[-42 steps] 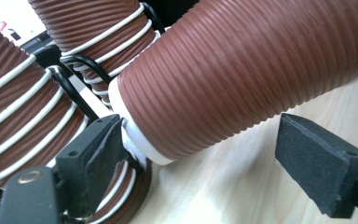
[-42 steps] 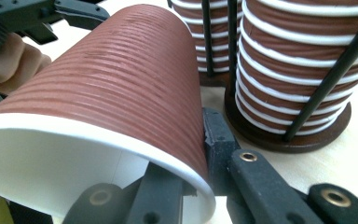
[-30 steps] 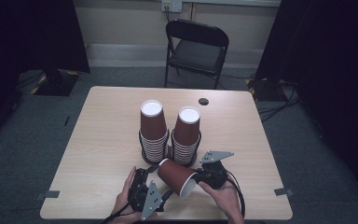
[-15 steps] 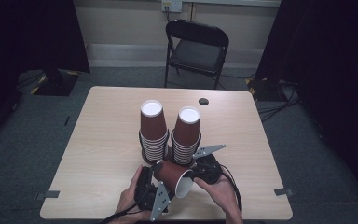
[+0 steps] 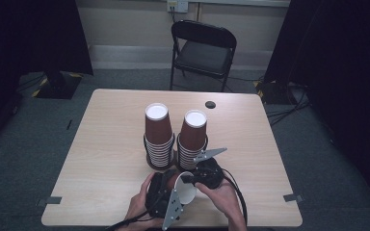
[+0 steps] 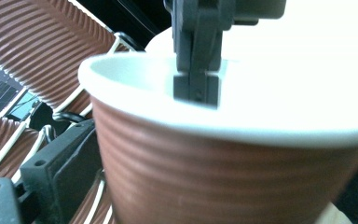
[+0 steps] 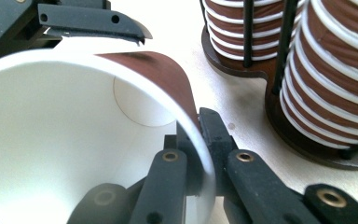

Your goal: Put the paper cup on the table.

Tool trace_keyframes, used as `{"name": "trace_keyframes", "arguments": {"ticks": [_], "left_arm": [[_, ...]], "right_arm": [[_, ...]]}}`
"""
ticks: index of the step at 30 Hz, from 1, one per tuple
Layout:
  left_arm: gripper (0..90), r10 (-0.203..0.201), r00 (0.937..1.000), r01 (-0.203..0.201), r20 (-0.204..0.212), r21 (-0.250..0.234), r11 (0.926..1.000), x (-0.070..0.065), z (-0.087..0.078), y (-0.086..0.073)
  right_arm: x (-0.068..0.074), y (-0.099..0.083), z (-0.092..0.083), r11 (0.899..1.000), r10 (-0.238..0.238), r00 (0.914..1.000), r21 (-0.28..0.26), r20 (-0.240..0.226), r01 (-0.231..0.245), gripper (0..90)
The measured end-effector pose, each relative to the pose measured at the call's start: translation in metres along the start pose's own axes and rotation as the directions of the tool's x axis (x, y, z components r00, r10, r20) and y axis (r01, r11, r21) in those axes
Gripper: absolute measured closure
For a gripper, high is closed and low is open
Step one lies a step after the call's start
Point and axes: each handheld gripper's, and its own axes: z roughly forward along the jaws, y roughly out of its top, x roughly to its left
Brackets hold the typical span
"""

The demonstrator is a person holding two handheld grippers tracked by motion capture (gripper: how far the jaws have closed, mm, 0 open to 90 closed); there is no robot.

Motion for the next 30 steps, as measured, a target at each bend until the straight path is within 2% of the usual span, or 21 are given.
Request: {"name": "trace_keyframes", "arguments": {"ticks": [2, 5, 12, 13, 15, 20, 22, 24, 26, 30], "left_arm": [[2.2, -0.020, 0.9998, 0.020, 0.007, -0.009, 0.9998, 0.0007, 0.0007, 0.0002], [6.0, -0.014, 0.9998, 0.014, 0.017, -0.014, 0.9998, -0.0004, 0.0012, 0.0033], [6.2, -0.014, 0.9997, 0.014, 0.020, -0.016, 0.9998, -0.0006, 0.0022, 0.0068], [6.0, -0.031, 0.9992, 0.031, 0.025, -0.018, 0.9994, -0.0006, 0.0023, 0.0071], [5.5, -0.031, 0.9994, 0.031, 0.015, -0.010, 0.9995, -0.0005, 0.0026, 0.0082], [5.9, -0.058, 0.9976, 0.058, 0.038, 0.006, 0.9983, 0.0019, 0.0033, 0.0075], [6.4, -0.087, 0.9948, 0.087, 0.053, 0.006, 0.9962, 0.0030, 0.0032, 0.0077], [7.2, -0.095, 0.9944, 0.095, 0.045, 0.009, 0.9954, 0.0055, 0.0025, 0.0076], [8.8, -0.135, 0.9891, 0.136, 0.059, -0.013, 0.9907, 0.0075, 0.0026, 0.0068], [9.0, -0.146, 0.9872, 0.147, 0.064, -0.011, 0.9891, 0.0092, 0.0023, 0.0058]], "right_arm": [[0.0010, 0.0004, 0.0005, 1.000, 0.001, 1.0000, 0.000, 0.000, -0.001, 87.8], [0.0015, 0.0013, 0.0017, 1.000, 0.005, 1.0000, -0.001, -0.008, -0.005, 87.8], [0.0029, 0.0018, 0.0054, 1.000, 0.009, 0.9999, 0.013, -0.013, -0.008, 87.8], [0.0029, 0.0017, 0.0056, 1.000, 0.009, 0.9999, 0.010, -0.013, -0.009, 87.8], [0.0024, 0.0018, 0.0065, 1.000, 0.018, 0.9996, 0.004, -0.020, -0.018, 87.7], [0.0025, 0.0011, 0.0083, 1.000, 0.031, 0.9995, 0.007, -0.010, -0.030, 87.3], [0.0023, 0.0003, 0.0089, 0.999, 0.038, 0.9992, 0.006, -0.011, -0.038, 87.3], [0.0017, -0.0006, 0.0082, 0.999, 0.051, 0.9986, -0.014, -0.012, -0.051, 86.9], [0.0018, -0.0010, 0.0072, 0.998, 0.057, 0.9983, -0.026, -0.008, -0.057, 86.5], [0.0021, -0.0022, 0.0078, 0.997, 0.064, 0.9979, -0.037, -0.012, -0.064, 86.0]]}}
